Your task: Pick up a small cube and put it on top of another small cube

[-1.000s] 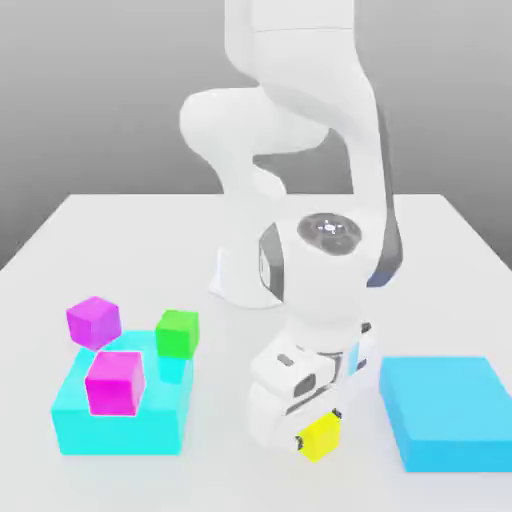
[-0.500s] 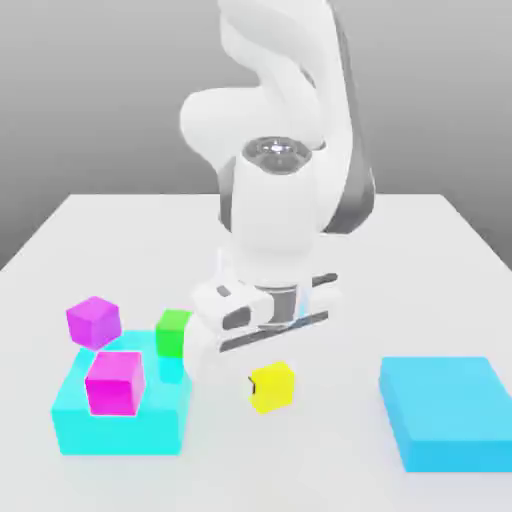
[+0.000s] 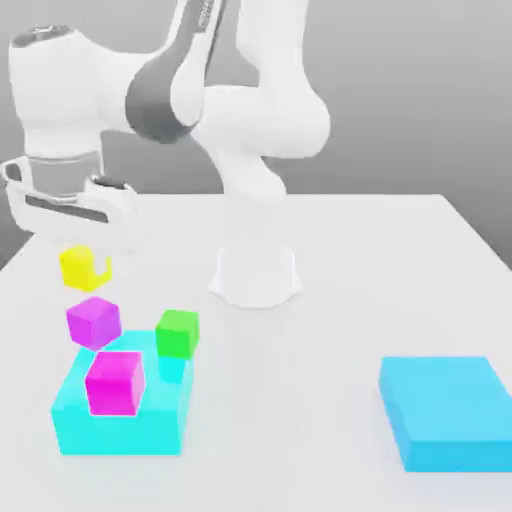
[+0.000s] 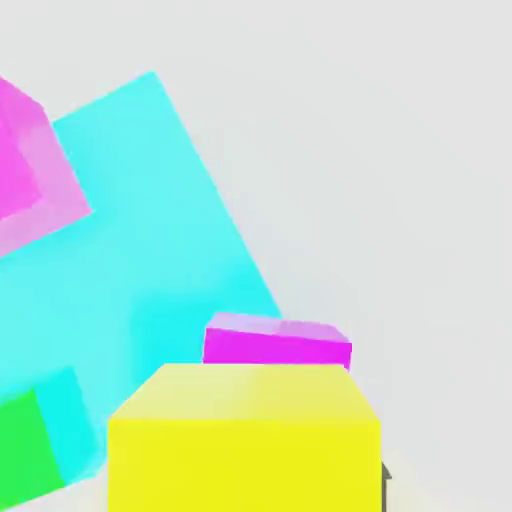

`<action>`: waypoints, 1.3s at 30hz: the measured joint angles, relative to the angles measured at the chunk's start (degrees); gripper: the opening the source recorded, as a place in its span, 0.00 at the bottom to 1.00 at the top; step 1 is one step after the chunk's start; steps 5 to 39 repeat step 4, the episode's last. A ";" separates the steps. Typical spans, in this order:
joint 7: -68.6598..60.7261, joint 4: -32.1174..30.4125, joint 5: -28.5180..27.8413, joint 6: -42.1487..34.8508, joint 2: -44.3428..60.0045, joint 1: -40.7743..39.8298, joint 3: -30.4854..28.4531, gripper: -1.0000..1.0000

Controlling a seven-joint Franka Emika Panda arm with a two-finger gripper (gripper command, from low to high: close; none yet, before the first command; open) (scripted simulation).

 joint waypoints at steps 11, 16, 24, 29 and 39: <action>-0.17 -0.45 0.16 2.16 1.71 0.05 -0.21 1.00; -0.17 -0.45 0.16 2.16 1.71 0.05 -0.21 1.00; -0.17 -0.45 0.16 2.16 1.71 0.05 -0.21 1.00; -0.17 -0.45 0.16 2.16 1.71 0.05 -0.21 1.00; -0.17 -0.45 0.16 2.16 1.71 0.05 -0.21 1.00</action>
